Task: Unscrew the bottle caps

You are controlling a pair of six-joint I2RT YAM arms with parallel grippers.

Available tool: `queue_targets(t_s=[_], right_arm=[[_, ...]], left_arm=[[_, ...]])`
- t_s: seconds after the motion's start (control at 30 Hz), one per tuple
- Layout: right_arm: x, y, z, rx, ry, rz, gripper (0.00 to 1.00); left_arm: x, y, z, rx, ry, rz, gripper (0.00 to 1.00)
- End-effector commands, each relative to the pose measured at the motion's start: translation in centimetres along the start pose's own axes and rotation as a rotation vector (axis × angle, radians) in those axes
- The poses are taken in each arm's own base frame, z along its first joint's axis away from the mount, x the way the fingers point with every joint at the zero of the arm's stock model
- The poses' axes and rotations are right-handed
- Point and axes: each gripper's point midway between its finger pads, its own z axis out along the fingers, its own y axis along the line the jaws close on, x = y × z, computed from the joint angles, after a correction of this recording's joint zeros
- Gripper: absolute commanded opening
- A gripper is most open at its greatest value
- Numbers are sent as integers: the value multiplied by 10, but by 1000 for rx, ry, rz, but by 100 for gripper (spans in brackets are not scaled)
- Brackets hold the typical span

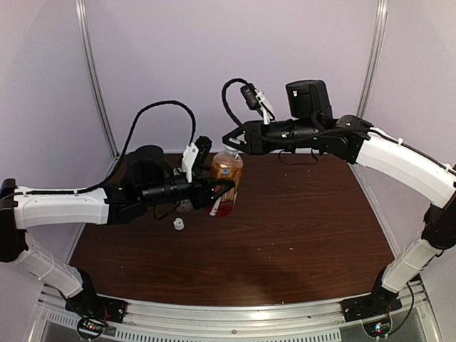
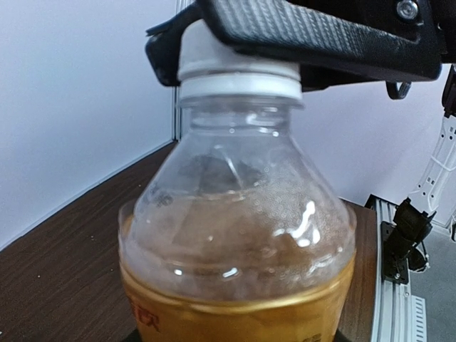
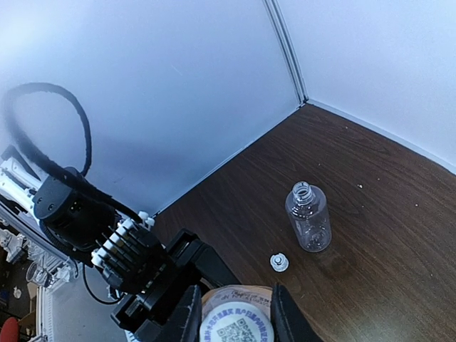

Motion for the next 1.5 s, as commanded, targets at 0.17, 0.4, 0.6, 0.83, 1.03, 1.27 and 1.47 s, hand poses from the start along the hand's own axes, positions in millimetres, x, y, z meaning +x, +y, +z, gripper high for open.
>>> queue_targets(t_s=[0.17, 0.4, 0.6, 0.83, 1.03, 1.27, 1.47], right_arm=[[3, 24, -7, -154, -3, -145, 2], [24, 67, -28, -460, 54, -388, 0], [37, 85, -47, -655, 105, -521, 3], [46, 89, -55, -739, 174, -540, 13], [35, 83, -55, -643, 140, -512, 30], [4, 73, -59, -457, 42, -428, 75], [-17, 63, -62, -323, -25, -335, 90]], left_arm=[[-39, -30, -15, 147, -148, 51, 18], [-49, -79, -31, 437, -197, 93, 18], [-55, -115, -49, 707, -223, 69, 19], [-52, -124, -51, 792, -206, 45, 19], [-47, -115, -42, 722, -183, 42, 18], [-41, -92, -26, 542, -147, 74, 18], [-34, -70, -14, 402, -106, 76, 18]])
